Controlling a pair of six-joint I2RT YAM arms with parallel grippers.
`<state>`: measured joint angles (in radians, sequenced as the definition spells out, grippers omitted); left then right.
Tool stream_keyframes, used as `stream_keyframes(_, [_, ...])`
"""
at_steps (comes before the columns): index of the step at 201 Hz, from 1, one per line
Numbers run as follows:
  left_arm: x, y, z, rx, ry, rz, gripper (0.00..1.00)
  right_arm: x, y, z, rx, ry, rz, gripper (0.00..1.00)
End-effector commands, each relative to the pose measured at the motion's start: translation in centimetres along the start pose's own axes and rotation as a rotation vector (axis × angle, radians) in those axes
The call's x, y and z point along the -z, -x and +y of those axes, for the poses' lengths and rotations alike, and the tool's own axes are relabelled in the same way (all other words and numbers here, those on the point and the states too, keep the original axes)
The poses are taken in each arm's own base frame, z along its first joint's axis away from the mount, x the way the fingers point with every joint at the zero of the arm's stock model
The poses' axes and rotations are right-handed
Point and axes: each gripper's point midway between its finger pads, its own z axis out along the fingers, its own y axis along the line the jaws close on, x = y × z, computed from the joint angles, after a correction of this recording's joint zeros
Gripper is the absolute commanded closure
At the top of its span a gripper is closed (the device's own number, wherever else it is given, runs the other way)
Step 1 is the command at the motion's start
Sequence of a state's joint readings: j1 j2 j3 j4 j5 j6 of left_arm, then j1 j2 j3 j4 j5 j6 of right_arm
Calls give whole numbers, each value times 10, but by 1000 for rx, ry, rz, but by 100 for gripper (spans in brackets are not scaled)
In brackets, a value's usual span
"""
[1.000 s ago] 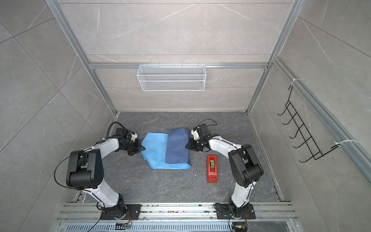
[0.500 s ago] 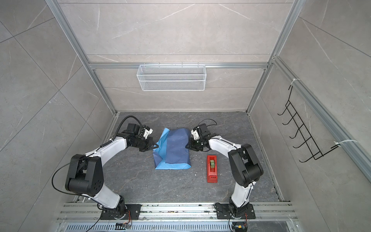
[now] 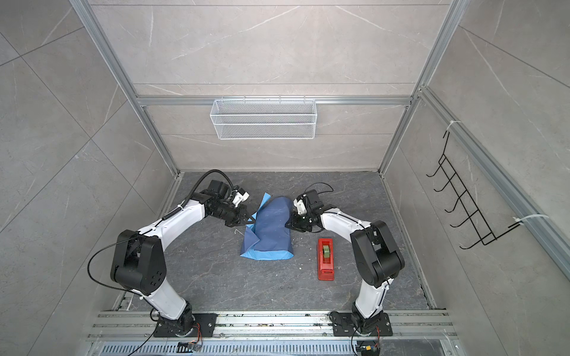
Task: Wrap a gift box in wrapping paper
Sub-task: Fold the wrapping paper for the gift box.
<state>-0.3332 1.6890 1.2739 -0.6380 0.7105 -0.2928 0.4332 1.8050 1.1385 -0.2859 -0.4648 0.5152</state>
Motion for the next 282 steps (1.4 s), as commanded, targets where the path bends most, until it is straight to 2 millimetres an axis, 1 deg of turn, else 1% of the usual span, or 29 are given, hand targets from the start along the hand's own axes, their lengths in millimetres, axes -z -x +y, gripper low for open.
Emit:
stream_keyframes(1, [3, -3, -10, 34, -15, 24, 100, -26, -69, -87, -92, -305, 200, 75])
stream_keyframes(13, [0, -2, -15, 57, -33, 40, 100, -26, -69, -88, -99, -307, 202, 75])
stream_keyframes(34, [-3, -3, -26, 49, -49, 59, 100, -27, -68, -85, -99, -290, 199, 75])
stream_keyframes(56, [-9, 1, -29, 108, -66, 88, 100, -27, -68, -87, -97, -304, 202, 75])
stream_keyframes(76, [-13, 3, -33, 105, -53, 99, 100, -27, -67, -83, -101, -289, 198, 75])
stream_keyframes(105, [-27, 2, -40, 116, -58, 133, 100, -24, -66, -84, -92, -305, 199, 75])
stream_keyframes(127, [-33, 2, -48, 101, -63, 144, 100, -23, -66, -80, -100, -288, 192, 75])
stream_keyframes(156, [-51, 1, -50, 129, -57, 183, 100, -22, -67, -82, -100, -301, 192, 75])
stream_keyframes(185, [-63, 2, -68, 70, -66, 213, 100, -21, -67, -78, -101, -292, 186, 75])
stream_keyframes(206, [-74, 0, -73, 69, -61, 245, 100, -20, -68, -80, -105, -302, 188, 75])
stream_keyframes(224, [-82, -1, -79, 34, -65, 263, 100, -19, -68, -75, -106, -289, 185, 75])
stream_keyframes(244, [-90, 1, -78, 32, -57, 281, 100, -20, -69, -76, -100, -297, 186, 75])
stream_keyframes(259, [-93, 4, -81, 21, -57, 289, 100, -21, -70, -77, -111, -297, 190, 75])
stream_keyframes(282, [-91, 3, -91, -14, -84, 298, 100, -21, -69, -71, -97, -286, 185, 75])
